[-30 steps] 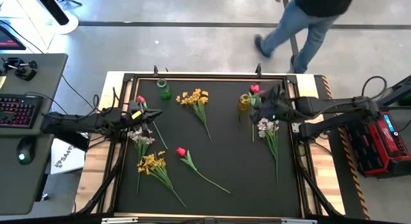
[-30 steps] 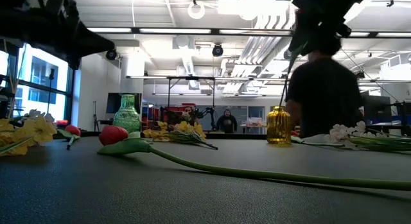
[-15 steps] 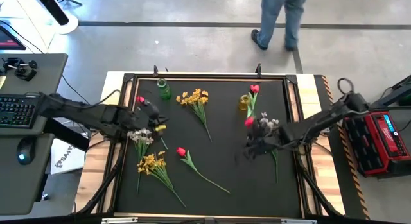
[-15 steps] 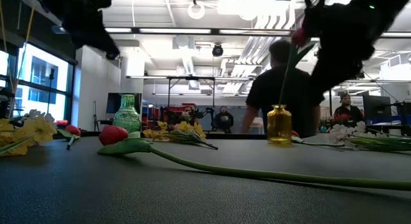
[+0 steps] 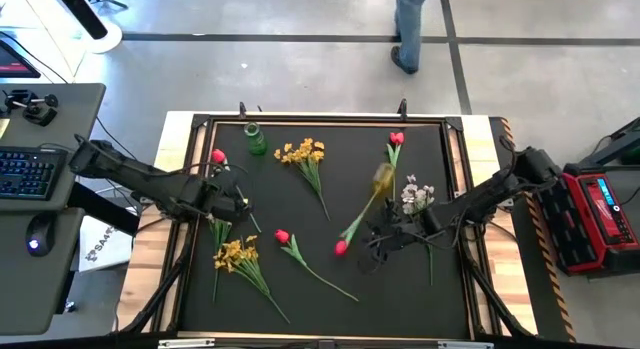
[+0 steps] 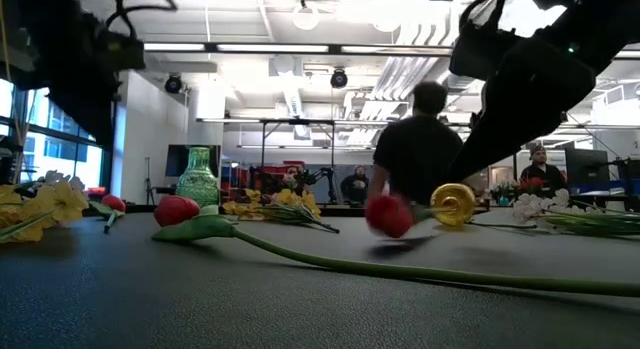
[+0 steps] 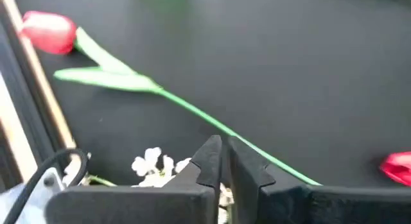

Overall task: Sort flowers into vase by color
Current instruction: Adjust the yellow vase

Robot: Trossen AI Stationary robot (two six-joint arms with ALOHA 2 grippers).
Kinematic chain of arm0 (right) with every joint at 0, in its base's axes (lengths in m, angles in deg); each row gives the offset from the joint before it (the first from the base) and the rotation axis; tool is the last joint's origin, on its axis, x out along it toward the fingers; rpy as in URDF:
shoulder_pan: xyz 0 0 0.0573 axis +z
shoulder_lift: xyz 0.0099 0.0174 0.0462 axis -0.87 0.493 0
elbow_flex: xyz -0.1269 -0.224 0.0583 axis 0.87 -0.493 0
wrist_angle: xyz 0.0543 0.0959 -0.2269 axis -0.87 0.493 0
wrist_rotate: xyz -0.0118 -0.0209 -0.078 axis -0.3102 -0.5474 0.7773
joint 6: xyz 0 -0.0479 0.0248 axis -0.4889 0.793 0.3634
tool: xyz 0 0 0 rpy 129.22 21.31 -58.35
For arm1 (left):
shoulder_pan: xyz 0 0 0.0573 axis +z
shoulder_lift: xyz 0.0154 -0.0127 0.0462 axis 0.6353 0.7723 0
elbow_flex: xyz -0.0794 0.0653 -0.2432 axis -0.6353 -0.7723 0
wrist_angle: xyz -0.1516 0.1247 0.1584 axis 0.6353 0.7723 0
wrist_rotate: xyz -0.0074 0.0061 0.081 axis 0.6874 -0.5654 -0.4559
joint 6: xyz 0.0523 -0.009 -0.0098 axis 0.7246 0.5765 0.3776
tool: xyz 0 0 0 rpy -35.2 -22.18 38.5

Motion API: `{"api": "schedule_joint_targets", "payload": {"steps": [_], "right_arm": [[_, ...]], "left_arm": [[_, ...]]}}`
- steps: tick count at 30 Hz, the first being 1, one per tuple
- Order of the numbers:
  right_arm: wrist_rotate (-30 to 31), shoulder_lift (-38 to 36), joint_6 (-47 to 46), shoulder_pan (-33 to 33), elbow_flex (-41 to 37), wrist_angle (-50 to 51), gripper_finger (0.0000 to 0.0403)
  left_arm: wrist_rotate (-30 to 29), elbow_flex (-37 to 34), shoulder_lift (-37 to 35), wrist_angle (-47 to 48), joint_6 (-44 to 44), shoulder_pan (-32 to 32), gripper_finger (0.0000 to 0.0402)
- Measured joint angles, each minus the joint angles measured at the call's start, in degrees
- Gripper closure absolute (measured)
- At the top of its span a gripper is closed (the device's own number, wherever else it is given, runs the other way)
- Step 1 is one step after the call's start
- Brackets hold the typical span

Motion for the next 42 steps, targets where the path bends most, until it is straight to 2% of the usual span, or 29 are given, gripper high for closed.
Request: {"api": "schedule_joint_targets", "payload": {"steps": [5,8,10,12,16,20,24,33,37,42], "right_arm": [[-0.18,-1.83,2.01,0.99,0.00,0.60,0.0160],[-0.33,-4.12,2.28,0.98,0.00,2.70,0.0160],[-0.33,-6.28,4.62,0.66,0.39,6.84,0.0160],[-0.32,-8.00,8.26,0.02,2.92,15.41,0.0160],[2.25,-8.72,21.17,-1.98,10.59,33.22,0.0160],[2.39,-6.74,42.03,-5.09,13.94,39.48,0.0160],[2.45,-3.34,59.37,-9.40,13.68,39.98,0.0160],[6.20,4.75,78.74,-17.06,13.53,31.09,0.0160],[3.52,7.52,82.69,-19.46,13.53,29.42,0.0160],[3.32,10.84,83.20,-22.07,13.51,26.29,0.0164]], "left_arm": [[0.48,-1.95,-0.13,-0.87,-2.86,0.00,0.0319],[0.55,-2.00,-0.13,-4.04,-1.11,0.00,0.0286],[0.48,-2.00,-0.13,-7.00,1.99,0.00,0.0269],[-0.08,-2.00,-0.13,-10.75,5.98,0.00,0.0256],[-2.86,-2.00,-0.13,-18.78,14.05,0.00,0.0244],[-4.74,-1.99,-0.13,-24.43,20.94,0.00,0.0243],[-5.57,-2.00,-0.13,-26.92,24.63,0.00,0.0243],[-5.92,-1.98,-0.13,-27.11,26.01,0.00,0.0243],[-6.00,-1.98,-0.13,-27.13,26.49,0.00,0.0243],[-6.16,-1.98,-0.13,-27.38,26.50,0.00,0.0243]]}}
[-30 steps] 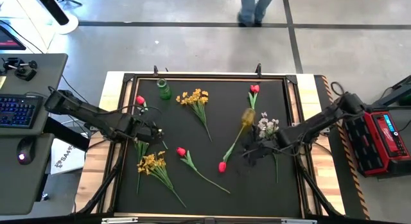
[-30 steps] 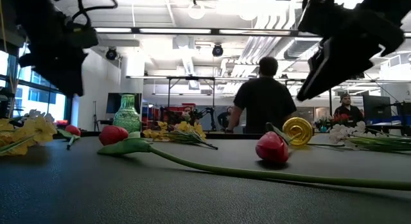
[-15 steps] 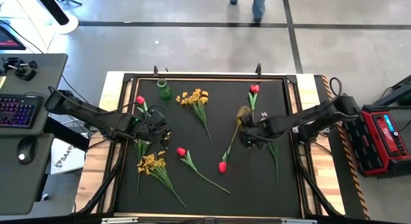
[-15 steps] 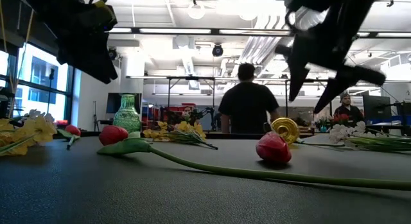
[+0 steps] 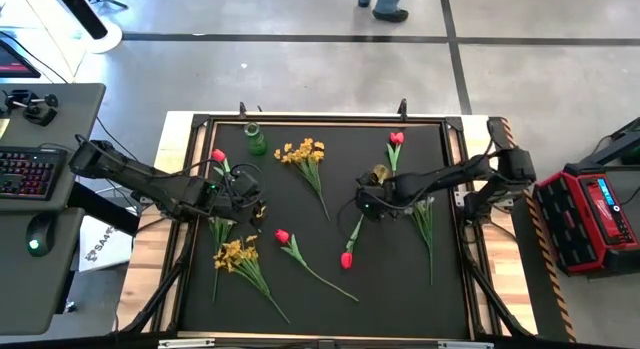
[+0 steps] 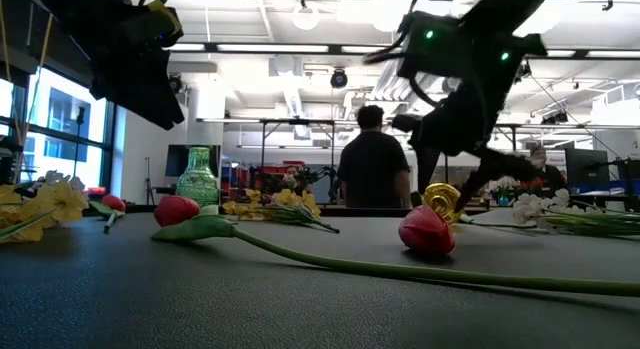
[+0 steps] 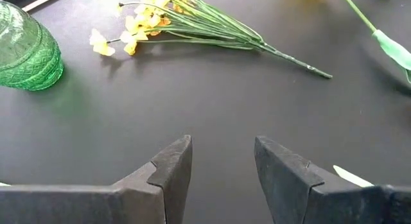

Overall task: Sort flowers into vase by color
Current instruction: Adjust the yellow vase

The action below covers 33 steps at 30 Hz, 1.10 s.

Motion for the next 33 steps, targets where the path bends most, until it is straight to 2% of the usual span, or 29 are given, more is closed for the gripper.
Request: {"api": "schedule_joint_targets", "payload": {"steps": [3,11,17,19,22,28,33], "right_arm": [[0.30,1.50,0.02,-1.09,0.02,-0.76,0.0189],[1.68,3.44,-0.12,-2.02,0.00,-0.55,0.0301],[1.20,3.40,-5.99,-2.06,0.02,-0.78,0.0338],[-0.61,2.73,-9.87,-2.36,-0.02,-0.46,0.0357],[-6.65,0.15,-14.70,-3.59,-0.03,-1.11,0.0394],[-9.11,-7.24,-16.75,-4.56,-0.03,-3.33,0.0384],[-11.91,-13.50,-19.08,-4.94,-0.03,-3.70,0.0395]], "left_arm": [[-0.03,0.00,0.00,-0.02,-0.01,0.00,0.0243],[-0.02,0.00,0.00,-2.68,1.66,0.00,0.0243],[0.10,0.02,0.00,-3.05,1.88,-0.07,0.0243],[0.20,0.02,0.00,-3.05,1.90,-0.28,0.0243],[0.22,0.02,0.00,-3.06,1.89,-0.53,0.0243],[0.27,0.02,0.00,-4.28,1.90,-0.63,0.0243],[0.27,0.02,0.00,-4.45,1.90,-0.63,0.0243]]}}
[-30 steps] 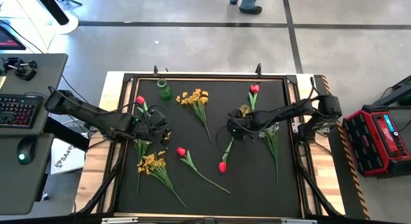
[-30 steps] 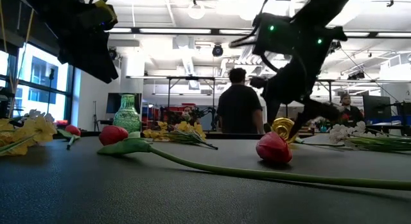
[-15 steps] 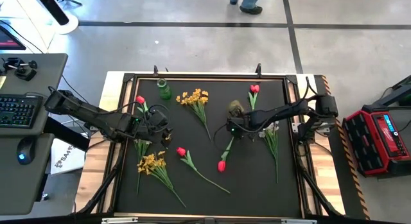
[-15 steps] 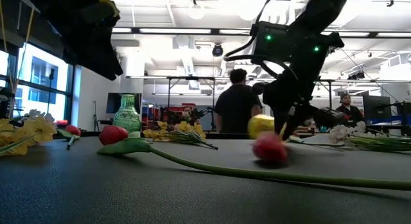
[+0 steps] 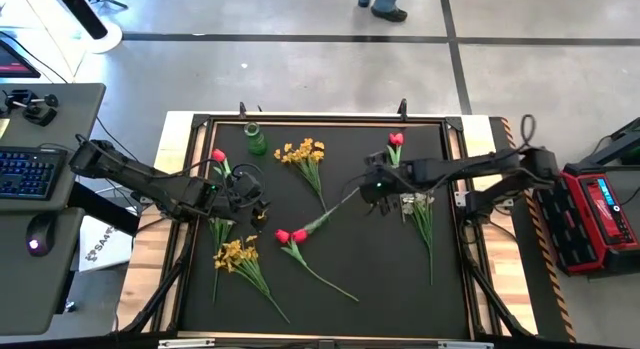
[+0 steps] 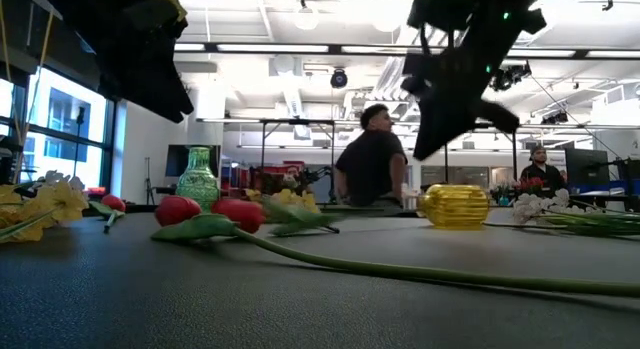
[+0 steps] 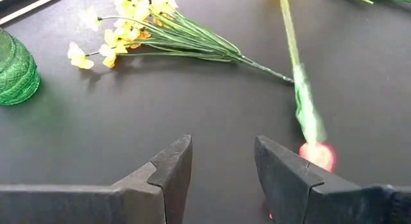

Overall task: Sort flowers into vase by color
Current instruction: Adjust the yellow vase

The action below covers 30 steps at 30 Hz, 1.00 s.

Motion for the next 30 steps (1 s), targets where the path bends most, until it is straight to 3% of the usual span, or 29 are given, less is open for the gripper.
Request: {"api": "schedule_joint_targets", "payload": {"steps": [4,7,14,18,21,25,30], "right_arm": [[-0.81,-2.59,-1.79,-1.23,0.02,0.54,0.0392],[2.09,-2.97,-2.27,-1.60,0.02,1.96,0.0358],[3.52,0.12,-11.64,-4.64,0.02,6.77,0.0197],[1.13,3.70,-12.45,-7.74,0.02,8.97,0.0096],[0.23,6.48,-11.78,-9.27,0.02,9.00,0.0048],[1.08,10.19,-11.40,-10.42,0.03,6.85,0.0040],[0.73,13.45,-10.78,-11.32,0.07,6.49,0.0106]], "left_arm": [[0.02,0.00,0.00,-0.17,0.00,0.01,0.0243],[0.02,0.00,0.00,-0.29,0.00,0.02,0.0243],[0.02,0.00,0.00,-1.21,0.05,0.02,0.0243],[-0.01,0.00,0.00,-1.94,1.07,0.07,0.0243],[-0.02,0.00,0.00,-2.35,1.11,0.07,0.0243],[-0.04,0.00,0.00,-2.42,1.12,0.07,0.0243],[0.31,0.00,0.00,-3.11,5.29,0.07,0.0243]]}}
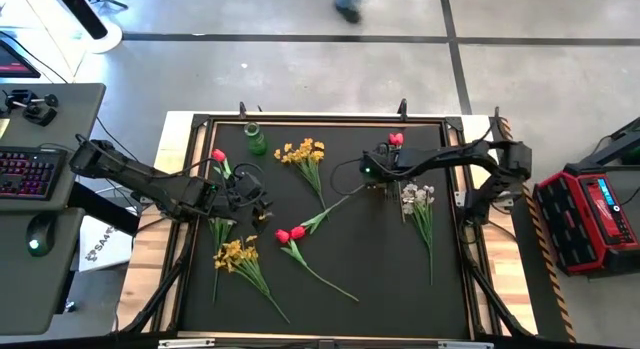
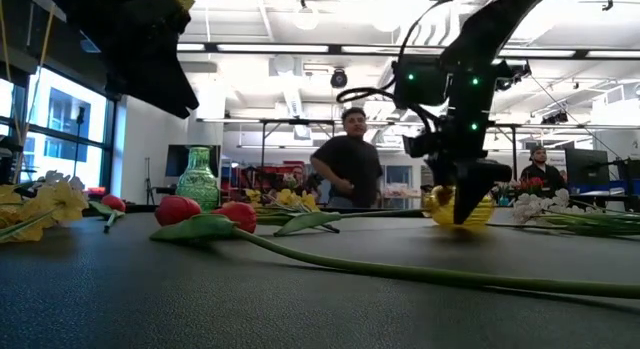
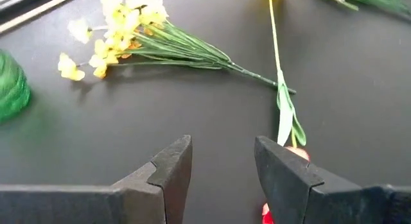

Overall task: Sort flowers into vase by color
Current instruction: Adjust the yellow vase

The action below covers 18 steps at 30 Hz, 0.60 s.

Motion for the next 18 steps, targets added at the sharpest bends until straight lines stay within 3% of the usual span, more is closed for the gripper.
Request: {"api": "schedule_joint_targets", "payload": {"steps": [3,6,9,14,18], "right_arm": [[-0.59,0.14,0.43,0.01,0.07,-1.14,0.0160],[-2.04,0.03,0.09,-0.03,0.09,-1.97,0.0164],[-3.54,-0.01,-0.41,-0.03,0.11,-2.21,0.0164],[-7.68,-0.08,-1.10,0.69,0.17,-2.89,0.0164],[-7.96,-0.06,-1.01,1.32,0.15,-3.05,0.0164]], "left_arm": [[0.35,0.00,1.74,-6.00,12.66,-0.61,0.0247],[1.86,0.02,6.44,-17.23,25.30,-0.82,0.0256],[7.11,0.07,13.84,-28.43,34.19,1.32,0.0263],[18.02,1.24,26.18,-39.90,37.84,6.58,0.0265],[20.59,4.25,33.08,-39.76,39.67,7.88,0.0265]]}}
